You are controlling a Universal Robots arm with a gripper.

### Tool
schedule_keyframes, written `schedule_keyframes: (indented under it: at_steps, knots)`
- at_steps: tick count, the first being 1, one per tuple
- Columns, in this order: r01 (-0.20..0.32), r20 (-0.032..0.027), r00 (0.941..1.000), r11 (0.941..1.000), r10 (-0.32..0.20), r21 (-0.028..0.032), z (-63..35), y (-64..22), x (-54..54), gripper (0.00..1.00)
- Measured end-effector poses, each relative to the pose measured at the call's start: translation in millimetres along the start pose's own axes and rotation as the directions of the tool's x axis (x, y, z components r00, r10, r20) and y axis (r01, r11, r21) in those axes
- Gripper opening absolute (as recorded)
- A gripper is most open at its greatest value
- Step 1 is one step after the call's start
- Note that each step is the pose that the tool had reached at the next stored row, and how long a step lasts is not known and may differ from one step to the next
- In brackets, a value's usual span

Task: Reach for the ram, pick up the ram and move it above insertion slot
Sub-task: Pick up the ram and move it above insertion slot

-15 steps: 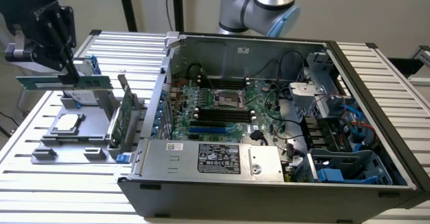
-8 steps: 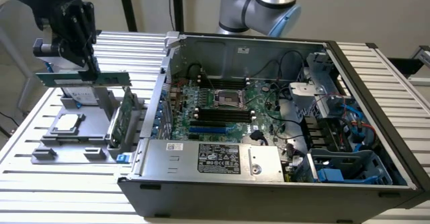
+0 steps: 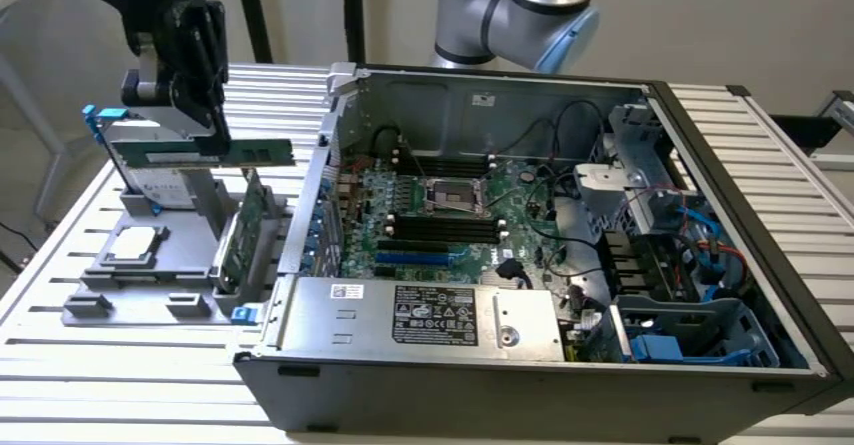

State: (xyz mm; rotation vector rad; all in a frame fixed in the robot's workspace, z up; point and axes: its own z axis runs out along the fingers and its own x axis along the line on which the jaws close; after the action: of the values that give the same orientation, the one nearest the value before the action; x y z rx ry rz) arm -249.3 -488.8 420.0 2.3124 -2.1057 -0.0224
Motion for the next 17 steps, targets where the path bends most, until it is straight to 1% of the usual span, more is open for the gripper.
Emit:
schedule_keyframes:
  at_steps: [8,17]
  knots:
    - [0.000,0.0000,1.0000,1.0000,0.000,0.0000,-0.8,-18.0,-12.4,0.13]
    - [0.000,0.0000,1.0000,1.0000,0.000,0.0000,-1.3,-42.3,-26.3,0.13]
